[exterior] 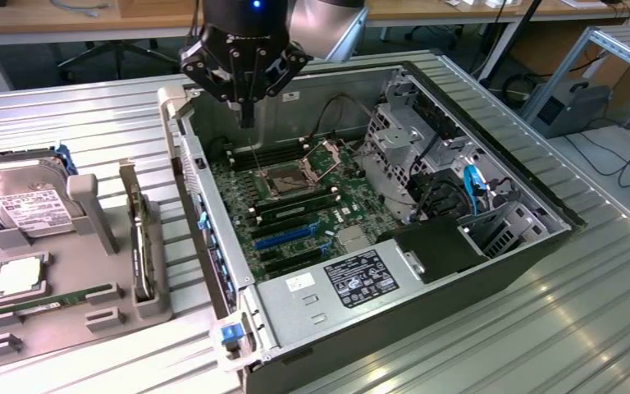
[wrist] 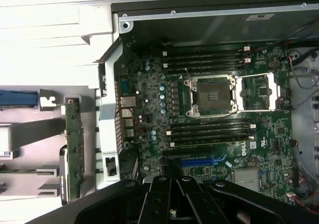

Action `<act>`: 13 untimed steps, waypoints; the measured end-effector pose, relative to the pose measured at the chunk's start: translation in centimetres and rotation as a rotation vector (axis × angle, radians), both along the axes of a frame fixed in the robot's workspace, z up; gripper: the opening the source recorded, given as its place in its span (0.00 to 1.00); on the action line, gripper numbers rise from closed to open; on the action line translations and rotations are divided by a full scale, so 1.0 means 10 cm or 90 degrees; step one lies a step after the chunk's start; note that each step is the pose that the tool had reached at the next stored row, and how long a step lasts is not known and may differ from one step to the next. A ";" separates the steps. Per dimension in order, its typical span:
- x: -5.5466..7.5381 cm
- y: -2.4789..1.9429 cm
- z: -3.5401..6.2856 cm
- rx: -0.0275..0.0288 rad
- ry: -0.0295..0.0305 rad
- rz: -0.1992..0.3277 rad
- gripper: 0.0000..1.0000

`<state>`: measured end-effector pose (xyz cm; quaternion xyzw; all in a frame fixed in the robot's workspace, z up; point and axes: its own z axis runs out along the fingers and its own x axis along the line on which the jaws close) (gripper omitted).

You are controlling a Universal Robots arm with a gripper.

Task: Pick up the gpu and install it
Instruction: 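Reach for the gpu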

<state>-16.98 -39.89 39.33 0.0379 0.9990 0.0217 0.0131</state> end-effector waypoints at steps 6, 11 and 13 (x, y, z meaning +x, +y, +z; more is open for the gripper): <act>-0.02 0.000 0.000 0.0000 0.0000 0.000 0.11; -0.04 0.000 0.000 0.0000 0.0000 0.000 0.11; -0.05 0.000 0.000 0.0000 0.0000 0.000 0.11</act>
